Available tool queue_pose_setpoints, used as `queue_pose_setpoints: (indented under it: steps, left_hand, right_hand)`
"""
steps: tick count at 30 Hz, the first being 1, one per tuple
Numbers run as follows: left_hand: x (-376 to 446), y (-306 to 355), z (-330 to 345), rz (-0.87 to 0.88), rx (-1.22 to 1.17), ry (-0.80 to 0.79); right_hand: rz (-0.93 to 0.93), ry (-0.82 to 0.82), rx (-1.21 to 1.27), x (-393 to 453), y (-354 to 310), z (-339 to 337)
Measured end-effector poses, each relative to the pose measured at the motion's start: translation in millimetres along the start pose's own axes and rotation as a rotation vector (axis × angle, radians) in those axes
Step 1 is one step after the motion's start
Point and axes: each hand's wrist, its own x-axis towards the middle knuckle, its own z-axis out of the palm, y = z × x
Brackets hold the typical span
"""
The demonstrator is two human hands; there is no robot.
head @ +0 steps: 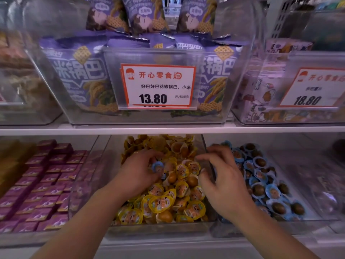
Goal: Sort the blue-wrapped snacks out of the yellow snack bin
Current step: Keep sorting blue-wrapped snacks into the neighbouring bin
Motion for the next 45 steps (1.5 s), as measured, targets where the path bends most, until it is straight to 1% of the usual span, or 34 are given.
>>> queue_pose_setpoints:
  steps: [1, 3, 5, 7, 8, 9, 10, 11, 13, 14, 15, 16, 18, 19, 20, 21, 22, 24, 25, 26, 27, 28, 29, 30, 31, 32, 34, 35, 36, 38, 40, 42, 43, 45]
  left_hand:
    - [-1, 1, 1, -0.028, -0.037, -0.024]
    - [-2, 2, 0, -0.048, -0.017, -0.03]
    - [-8, 6, -6, -0.032, -0.035, 0.089]
    - [-17, 19, -14, -0.012, -0.233, 0.233]
    - [-24, 30, -17, 0.003, -0.373, 0.261]
    - [-31, 42, -18, 0.03, -0.501, 0.254]
    - [-40, 53, -17, 0.074, -0.566, 0.247]
    - [-47, 61, -14, 0.124, -0.558, 0.253]
    - [-56, 74, -2, 0.173, -0.515, 0.311]
    - [-57, 75, 0, 0.171, -0.492, 0.34]
    - [-57, 77, 1, 0.177, -0.457, 0.344]
    - [-55, 79, 2, 0.207, -0.378, 0.329]
    - [-53, 76, 2, 0.308, -0.138, 0.236]
    - [-52, 72, 3, 0.346, -0.047, 0.2]
    - [-52, 68, 3, 0.358, 0.004, 0.184]
    - [-53, 64, 0, 0.353, 0.025, 0.186]
    - [-54, 57, -4, 0.348, 0.035, 0.199]
    - [-58, 42, -18, 0.347, 0.099, 0.281]
    - [-60, 34, -27, 0.345, 0.158, 0.335]
    - [-63, 26, -36, 0.33, 0.217, 0.381]
    - [-68, 17, -45, 0.304, 0.263, 0.416]
    - [-75, 10, -54, 0.266, 0.299, 0.44]
    - [-82, 3, -61, 0.216, 0.324, 0.451]
    - [-90, -4, -67, 0.157, 0.334, 0.448]
    - [-98, -10, -71, 0.106, 0.329, 0.437]
    - [-106, -17, -74, 0.071, 0.316, 0.417]
    - [-119, -30, -76, 0.041, 0.288, 0.38]
    - [-124, -36, -76, 0.032, 0.264, 0.364]
    - [-128, -41, -75, 0.022, 0.228, 0.347]
    - [-133, -49, -73, 0.019, 0.149, 0.312]
    - [-133, -54, -71, 0.046, 0.115, 0.291]
    - [-131, -56, -71, 0.065, 0.093, 0.29]
    - [-130, -56, -70, 0.064, 0.075, 0.295]
    - [-128, -57, -70, 0.064, 0.038, 0.301]
  right_hand:
    - [0.002, 0.002, -0.002, 0, -1, 0]
    - [-0.015, 0.015, -0.019, 0, -4, -1]
    - [-0.061, 0.041, -0.046, 1, -7, -1]
    - [-0.113, 0.078, -0.036, 2, -12, -1]
    - [-0.137, 0.08, -0.015, 2, -16, -2]
    - [-0.158, 0.057, 0.01, 1, -20, -4]
    - [-0.176, 0.011, 0.03, 1, -24, -5]
    - [-0.197, -0.041, 0.044, 1, -28, -4]
    - [-0.22, -0.119, 0.12, -3, -28, -10]
    - [-0.221, -0.119, 0.179, -3, -28, -12]
    - [-0.215, -0.083, 0.211, -4, -26, -17]
    - [-0.202, -0.012, 0.228, -4, -22, -24]
    - [-0.14, 0.189, 0.263, -4, -10, -40]
    - [-0.107, 0.298, 0.247, -3, -2, -51]
    - [-0.072, 0.36, 0.201, -3, 7, -62]
    - [-0.01, 0.332, 0.162, -1, 16, -73]
    - [0.081, 0.215, 0.114, 1, 27, -79]
    - [0.234, -0.139, -0.096, 0, 44, -81]
    - [0.244, -0.212, -0.216, 0, 49, -80]
    - [0.203, -0.16, -0.288, 1, 50, -79]
    - [0.138, -0.029, -0.274, 2, 45, -77]
    - [0.053, 0.098, -0.179, 3, 31, -73]
    - [-0.014, 0.147, -0.021, 4, 14, -68]
    - [-0.045, 0.079, 0.152, 5, -4, -59]
    - [-0.052, -0.087, 0.289, 4, -23, -46]
    - [-0.027, -0.305, 0.344, 2, -41, -30]
    - [0.072, -0.757, 0.304, -3, -69, 3]
    - [0.122, -0.903, 0.276, -4, -77, 19]
    - [0.155, -0.986, 0.272, -3, -83, 33]
    - [0.197, -1.068, 0.242, 3, -91, 59]
    - [0.176, -1.149, 0.122, 11, -96, 77]
    - [0.178, -1.218, 0.069, 18, -99, 85]
    - [0.202, -1.223, 0.091, 22, -99, 89]
    - [0.264, -1.127, 0.189, 32, -96, 95]
